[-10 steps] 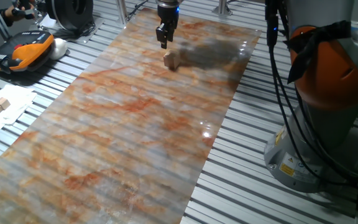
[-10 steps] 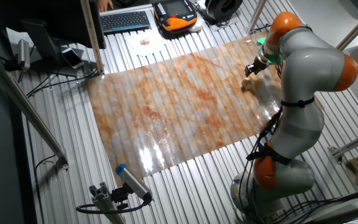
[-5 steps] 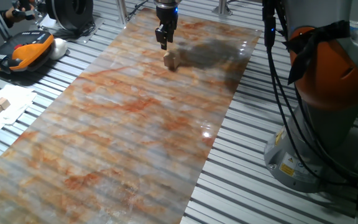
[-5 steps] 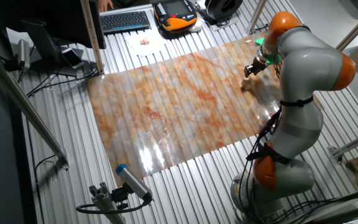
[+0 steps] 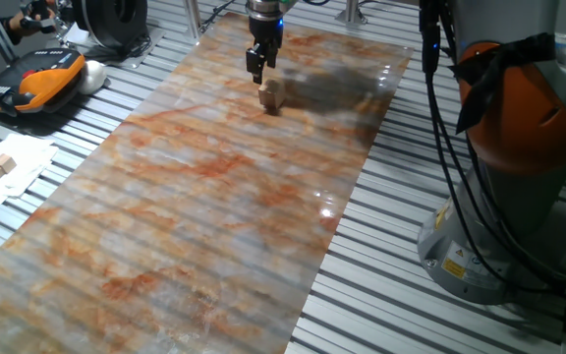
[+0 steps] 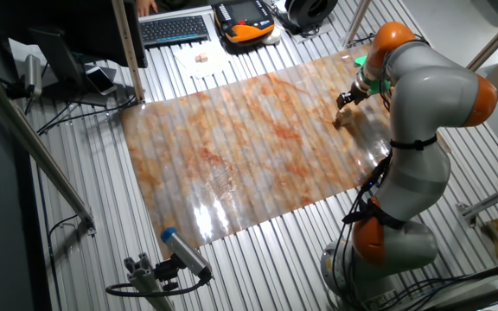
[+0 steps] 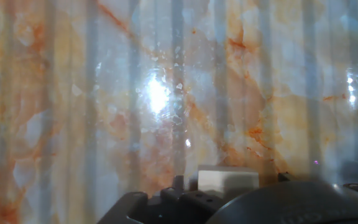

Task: Pick up the small block on the left and move it to the right

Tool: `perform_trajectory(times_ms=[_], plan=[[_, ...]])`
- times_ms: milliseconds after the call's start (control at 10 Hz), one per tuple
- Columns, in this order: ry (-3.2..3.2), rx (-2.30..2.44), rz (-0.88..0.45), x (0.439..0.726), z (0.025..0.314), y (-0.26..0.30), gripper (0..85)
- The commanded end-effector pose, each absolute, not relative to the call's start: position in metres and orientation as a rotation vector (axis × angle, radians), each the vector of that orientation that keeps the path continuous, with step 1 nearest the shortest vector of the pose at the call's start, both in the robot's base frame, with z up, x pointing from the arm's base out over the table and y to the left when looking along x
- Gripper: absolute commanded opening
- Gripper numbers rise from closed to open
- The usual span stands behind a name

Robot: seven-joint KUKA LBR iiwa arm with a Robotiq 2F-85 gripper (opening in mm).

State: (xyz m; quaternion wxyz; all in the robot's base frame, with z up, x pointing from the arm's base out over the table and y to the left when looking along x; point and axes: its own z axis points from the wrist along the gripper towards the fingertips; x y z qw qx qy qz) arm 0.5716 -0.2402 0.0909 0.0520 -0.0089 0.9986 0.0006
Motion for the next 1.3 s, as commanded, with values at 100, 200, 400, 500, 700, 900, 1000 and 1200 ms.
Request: perform_trajectory(times_ms=[100, 200, 400, 500, 700, 900, 1000, 1200], plan=[[3.032, -0.045, 0.0, 0.571, 0.089, -0.24, 68.0], [3.03, -0.047, 0.0, 0.571, 0.088, -0.24, 68.0], [3.024, -0.051, -0.006, 0.572, 0.085, -0.24, 68.0], [3.024, -0.06, -0.013, 0.572, 0.084, -0.24, 68.0], [3.03, -0.075, -0.008, 0.572, 0.084, -0.241, 68.0], [3.046, -0.099, 0.007, 0.573, 0.083, -0.241, 68.0], [3.042, -0.097, 0.012, 0.573, 0.081, -0.241, 68.0], [3.036, -0.085, 0.014, 0.573, 0.08, -0.24, 68.0]])
